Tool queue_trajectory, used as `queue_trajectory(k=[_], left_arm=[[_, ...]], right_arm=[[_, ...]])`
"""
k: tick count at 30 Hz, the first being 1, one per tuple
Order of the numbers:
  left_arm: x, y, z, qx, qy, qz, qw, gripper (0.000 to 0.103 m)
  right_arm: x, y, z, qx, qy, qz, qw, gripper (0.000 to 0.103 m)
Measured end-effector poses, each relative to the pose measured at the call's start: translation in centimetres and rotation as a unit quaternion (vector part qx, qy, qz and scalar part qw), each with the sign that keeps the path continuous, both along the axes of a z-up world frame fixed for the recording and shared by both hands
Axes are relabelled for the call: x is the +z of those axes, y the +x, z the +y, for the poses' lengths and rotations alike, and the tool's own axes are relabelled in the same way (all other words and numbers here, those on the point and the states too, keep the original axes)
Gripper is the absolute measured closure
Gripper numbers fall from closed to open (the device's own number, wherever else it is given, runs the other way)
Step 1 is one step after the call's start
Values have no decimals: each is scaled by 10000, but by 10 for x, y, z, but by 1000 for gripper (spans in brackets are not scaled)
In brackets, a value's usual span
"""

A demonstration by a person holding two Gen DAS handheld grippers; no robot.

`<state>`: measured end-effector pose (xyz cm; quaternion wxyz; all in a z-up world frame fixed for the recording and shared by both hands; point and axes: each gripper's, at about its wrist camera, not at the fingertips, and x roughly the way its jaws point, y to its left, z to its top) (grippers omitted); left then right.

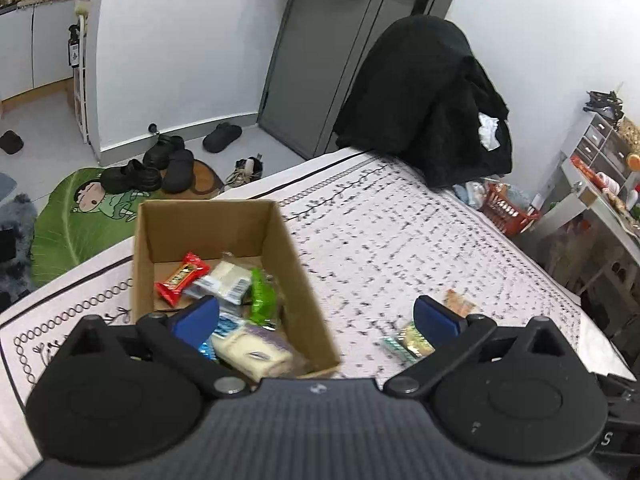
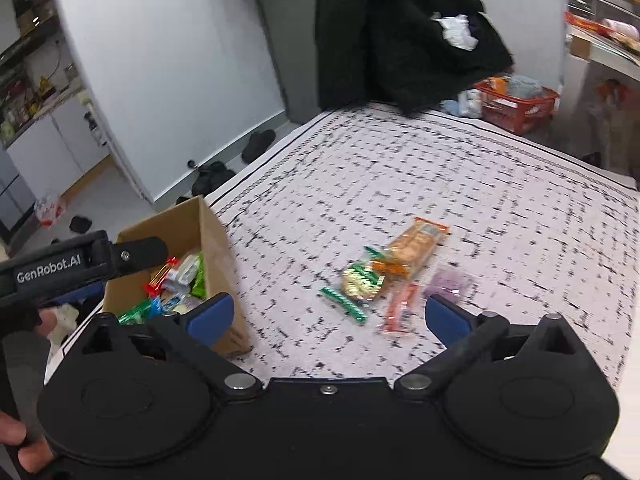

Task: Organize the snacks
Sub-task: 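Move both tools back from the box toward the remaining snacks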

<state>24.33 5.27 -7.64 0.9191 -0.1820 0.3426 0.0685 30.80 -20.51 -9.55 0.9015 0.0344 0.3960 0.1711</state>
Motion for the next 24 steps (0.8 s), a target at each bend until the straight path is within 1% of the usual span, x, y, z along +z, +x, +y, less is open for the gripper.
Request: queue_trajectory(k=[4,7,9,11,15,20,24], left_arm=[[5,1,-17,-83,-90,20,9999,0],[9,1,-29,-125,47,32,9999,0],[12,1,-35,-164,53,2,9999,0],[14,1,-40,-70,94,-3,9999,0],[14,4,-50,-93,63,2,9999,0],[13,5,-68,-137,182,-64,9997,0],[11,6,-80,-146,145,-109,9997,0]], right_arm=[[2,-1,-20,-108,18,-45,9999,0],[0,-1,-35,-181,45,-16,9998,0],[-1,0,-44,-218,99,23,9997,0],[-3,0,-51,-241,126,34,9996,0],[-6,1,-64,-257,186,35,9995,0],[-13,4,-80,-345,288,101,9989,0],[-20,6,-92,-372,312,103,9988,0]])
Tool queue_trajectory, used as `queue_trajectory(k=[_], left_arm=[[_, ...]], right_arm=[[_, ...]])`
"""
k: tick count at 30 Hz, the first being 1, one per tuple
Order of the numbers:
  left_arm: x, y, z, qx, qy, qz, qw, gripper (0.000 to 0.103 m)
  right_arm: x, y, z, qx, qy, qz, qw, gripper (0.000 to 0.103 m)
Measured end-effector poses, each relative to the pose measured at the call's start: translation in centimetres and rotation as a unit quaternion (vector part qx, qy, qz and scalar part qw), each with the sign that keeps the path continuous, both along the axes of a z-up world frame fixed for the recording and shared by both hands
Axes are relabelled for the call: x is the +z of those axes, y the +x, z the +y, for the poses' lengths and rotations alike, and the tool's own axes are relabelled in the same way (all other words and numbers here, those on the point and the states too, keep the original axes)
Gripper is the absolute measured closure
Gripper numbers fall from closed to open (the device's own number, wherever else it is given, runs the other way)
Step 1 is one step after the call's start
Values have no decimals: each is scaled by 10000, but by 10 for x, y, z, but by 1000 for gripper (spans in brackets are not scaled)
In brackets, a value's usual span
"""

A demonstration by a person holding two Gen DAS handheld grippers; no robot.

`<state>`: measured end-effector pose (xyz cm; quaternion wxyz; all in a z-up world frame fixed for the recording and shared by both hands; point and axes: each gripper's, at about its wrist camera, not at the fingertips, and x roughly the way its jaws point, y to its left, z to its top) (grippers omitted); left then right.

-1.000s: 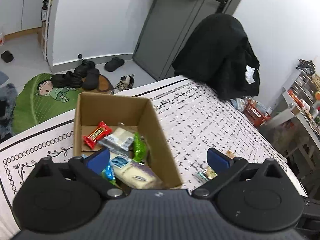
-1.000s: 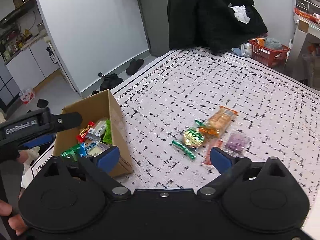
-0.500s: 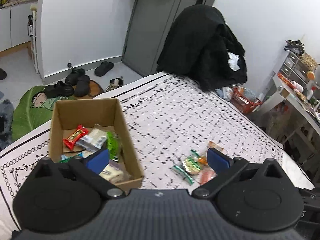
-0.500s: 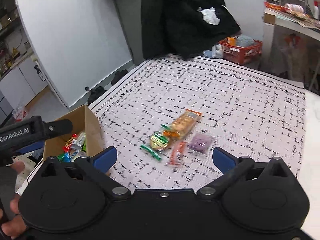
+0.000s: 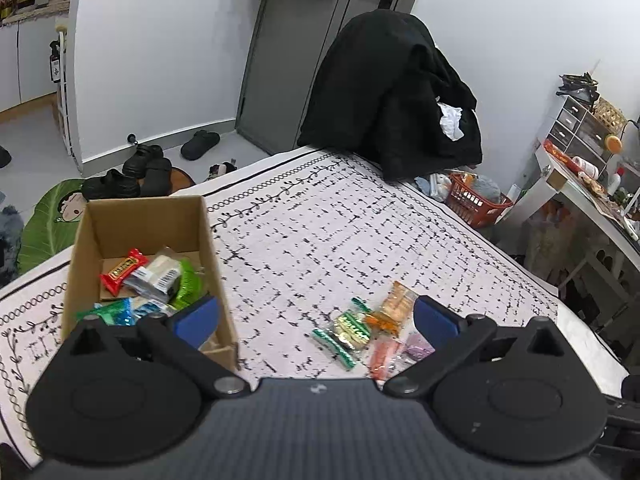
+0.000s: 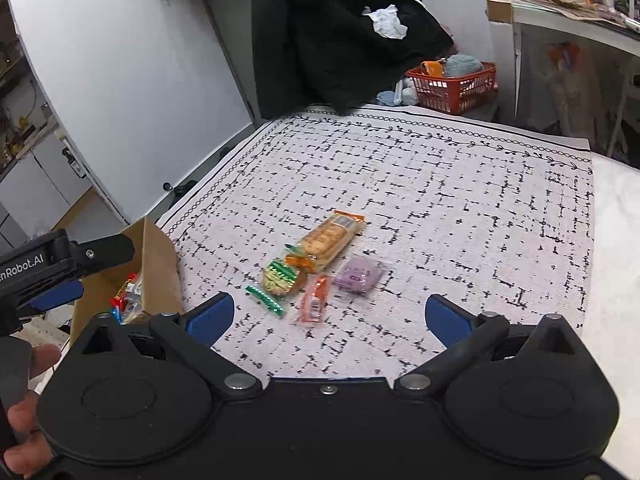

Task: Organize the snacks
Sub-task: 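Move both tools back from the box toward the remaining snacks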

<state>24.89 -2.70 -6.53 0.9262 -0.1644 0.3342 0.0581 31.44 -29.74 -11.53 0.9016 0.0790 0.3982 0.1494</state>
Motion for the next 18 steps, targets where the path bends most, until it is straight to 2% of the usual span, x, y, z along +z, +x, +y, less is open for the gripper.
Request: queue_trajectory(k=[7,18], left_arm=[[-10,4,-19,5,29,16,10000,0],[-44,10,-40,126,91,103,9998,0]], right_arm=[[-18,9,-21,-128,179,96,9997,0],[-57,29,-31,-242,647,467,9965,0]])
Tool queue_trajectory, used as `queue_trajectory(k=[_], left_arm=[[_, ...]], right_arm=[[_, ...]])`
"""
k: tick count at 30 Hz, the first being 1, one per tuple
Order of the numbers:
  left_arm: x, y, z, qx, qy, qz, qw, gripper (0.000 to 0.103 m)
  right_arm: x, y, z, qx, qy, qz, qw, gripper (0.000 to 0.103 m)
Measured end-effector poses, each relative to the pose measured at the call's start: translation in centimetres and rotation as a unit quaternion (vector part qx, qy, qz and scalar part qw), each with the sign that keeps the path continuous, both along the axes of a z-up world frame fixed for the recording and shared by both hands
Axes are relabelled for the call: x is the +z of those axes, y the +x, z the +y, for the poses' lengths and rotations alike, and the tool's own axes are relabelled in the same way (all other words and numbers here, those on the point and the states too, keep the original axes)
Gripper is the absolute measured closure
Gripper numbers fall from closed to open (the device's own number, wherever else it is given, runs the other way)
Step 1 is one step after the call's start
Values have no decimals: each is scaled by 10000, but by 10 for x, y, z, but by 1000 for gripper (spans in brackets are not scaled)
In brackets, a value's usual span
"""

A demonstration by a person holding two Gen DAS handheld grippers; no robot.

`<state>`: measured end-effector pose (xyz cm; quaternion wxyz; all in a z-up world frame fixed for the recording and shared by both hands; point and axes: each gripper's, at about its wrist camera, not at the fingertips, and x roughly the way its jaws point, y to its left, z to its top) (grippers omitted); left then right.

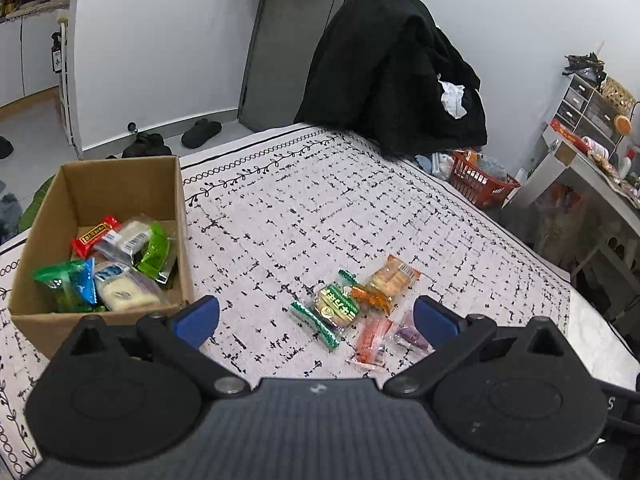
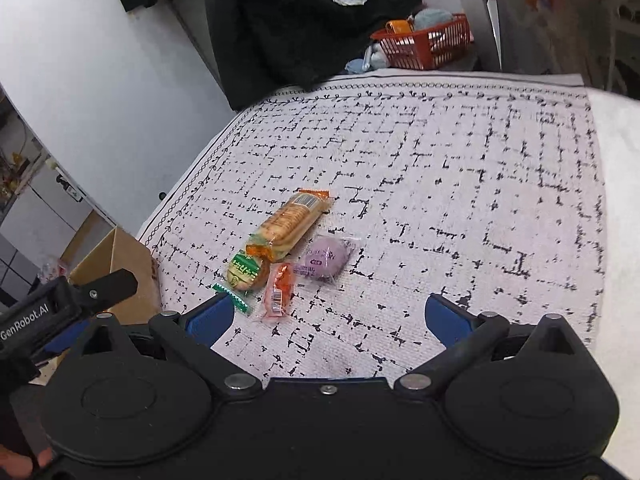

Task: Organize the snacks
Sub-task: 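Move both tools back from the box toward the remaining snacks, then grasp the round cookie pack with the left tool while the right tool grasps the purple bun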

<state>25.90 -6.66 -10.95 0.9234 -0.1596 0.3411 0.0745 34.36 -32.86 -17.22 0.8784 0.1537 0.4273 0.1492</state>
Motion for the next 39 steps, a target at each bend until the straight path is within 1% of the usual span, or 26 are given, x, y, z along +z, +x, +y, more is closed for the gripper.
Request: queue_trajectory(k=[6,9,12,13,15,16,17,18,20,26,28,30,34,37,39], left_arm=[[-16,8,0,58,-17,64,10000,0],[-20,12,-2,26,41,64,10000,0],[-26,19,-5,-144,34,90,9999,1],[-28,21,-6,-158,81,86,9998,1],[-33,28,-11,-249,151,160,9994,1],[-37,32,-12,-280,135,224,9993,3],[-41,35,-13,-273,104,295,9991,4],[-45,39,-13,-265,77,339,9990,4],[-51,45,-13,-256,80,359,9990,9],[-68,65,-14,-256,61,545,9982,18],[-73,71,-15,-283,97,592,9978,19],[-78,77,-15,-302,125,646,9974,19],[-87,88,-15,-355,264,774,9960,19],[-93,96,-16,-469,368,861,9945,19],[-97,101,-16,-525,445,947,9931,19]], right_arm=[[-19,8,1,-116,123,139,9998,1],[-25,14,-1,-166,292,239,9991,1],[-31,21,2,-132,417,272,9987,3],[-34,25,3,-139,432,296,9985,6],[-42,32,5,-139,478,400,9980,16],[-45,36,6,-146,523,447,9975,18],[-48,39,6,-148,565,467,9972,21],[-50,41,6,-146,588,467,9971,21],[-56,45,7,-134,583,471,9971,22],[-60,56,15,-58,455,246,9986,25],[-61,61,18,-40,397,170,9991,28],[-61,66,21,-15,396,139,9991,32],[-64,73,28,27,382,99,9992,34],[-63,75,32,25,183,11,9998,41],[-64,76,31,-9,131,-7,9999,48]])
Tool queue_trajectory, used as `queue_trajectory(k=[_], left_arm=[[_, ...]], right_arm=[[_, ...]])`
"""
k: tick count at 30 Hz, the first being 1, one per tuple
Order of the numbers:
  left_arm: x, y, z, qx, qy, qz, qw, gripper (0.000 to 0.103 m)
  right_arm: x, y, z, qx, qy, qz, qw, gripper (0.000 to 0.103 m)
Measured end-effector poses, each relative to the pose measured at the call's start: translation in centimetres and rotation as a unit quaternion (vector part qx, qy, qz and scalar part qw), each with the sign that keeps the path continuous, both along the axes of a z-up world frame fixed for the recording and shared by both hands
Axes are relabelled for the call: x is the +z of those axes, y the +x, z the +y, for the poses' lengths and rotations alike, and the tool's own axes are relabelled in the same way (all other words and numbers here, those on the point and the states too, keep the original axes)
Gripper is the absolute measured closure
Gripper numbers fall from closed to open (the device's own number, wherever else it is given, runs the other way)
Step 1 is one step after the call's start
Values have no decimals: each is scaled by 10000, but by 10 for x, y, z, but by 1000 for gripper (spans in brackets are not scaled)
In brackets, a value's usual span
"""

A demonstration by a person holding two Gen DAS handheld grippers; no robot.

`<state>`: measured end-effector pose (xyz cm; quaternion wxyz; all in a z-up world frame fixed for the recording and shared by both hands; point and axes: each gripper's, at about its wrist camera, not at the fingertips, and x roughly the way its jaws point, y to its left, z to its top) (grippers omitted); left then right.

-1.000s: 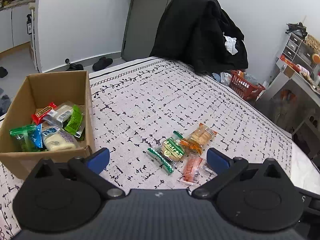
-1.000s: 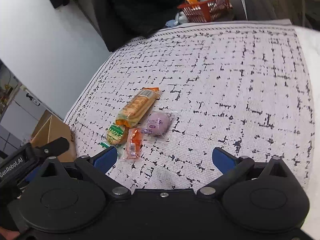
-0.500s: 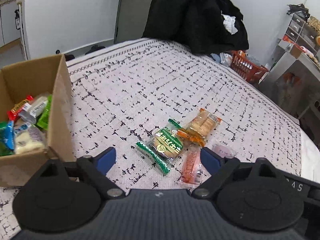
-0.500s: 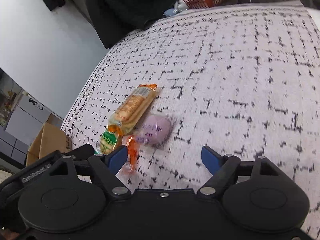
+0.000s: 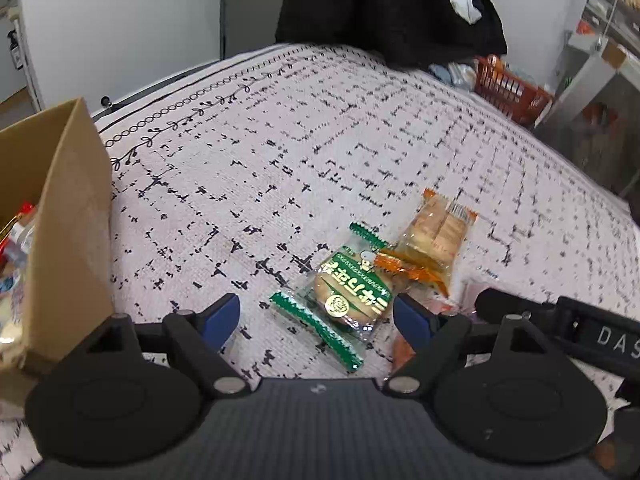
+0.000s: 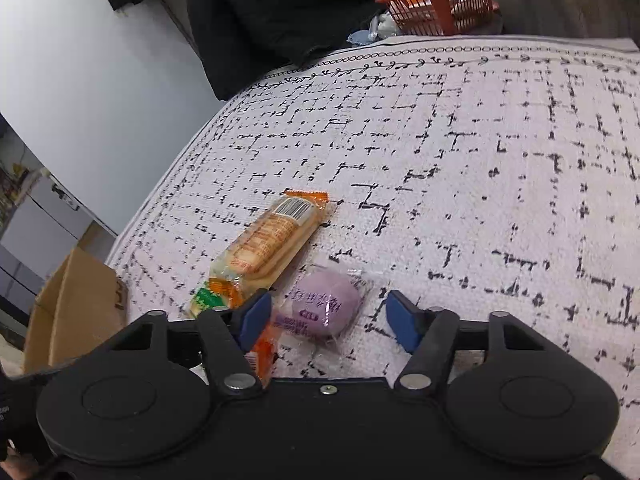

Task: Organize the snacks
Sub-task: 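Grasp the round cookie pack with the left tool while the right tool grasps the purple bun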

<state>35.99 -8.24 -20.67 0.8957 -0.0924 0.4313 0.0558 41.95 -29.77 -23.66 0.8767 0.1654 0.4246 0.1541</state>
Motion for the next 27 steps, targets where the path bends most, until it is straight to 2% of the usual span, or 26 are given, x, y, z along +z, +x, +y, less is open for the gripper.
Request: queue_trajectory(k=[3,8,12,13,16,18,22,27], left_arm=[[-6,6,0,-68,69,79,9999,19],[-8,15,-9,-281,297,22,9992,19],[-14,21,-14,-438,325,91,9985,19],[-16,21,-14,-427,299,99,9986,21],[-15,16,-13,-439,276,11,9987,37],[-12,14,-12,-476,241,23,9986,39],[-5,8,-10,-499,240,-64,9984,40],[6,1,4,-241,40,-102,9996,40]], right_arm=[[-1,0,-5,-74,13,-1,10000,57],[0,-1,-3,-91,-43,-34,9999,56],[0,0,1,-25,-66,-62,10000,54],[0,0,2,-24,-67,-64,10000,54],[1,0,6,10,-109,-91,9999,52],[1,0,11,80,-178,-137,9997,49],[1,-1,23,196,-481,-270,9983,48],[3,-7,26,342,-692,-299,9966,68]])
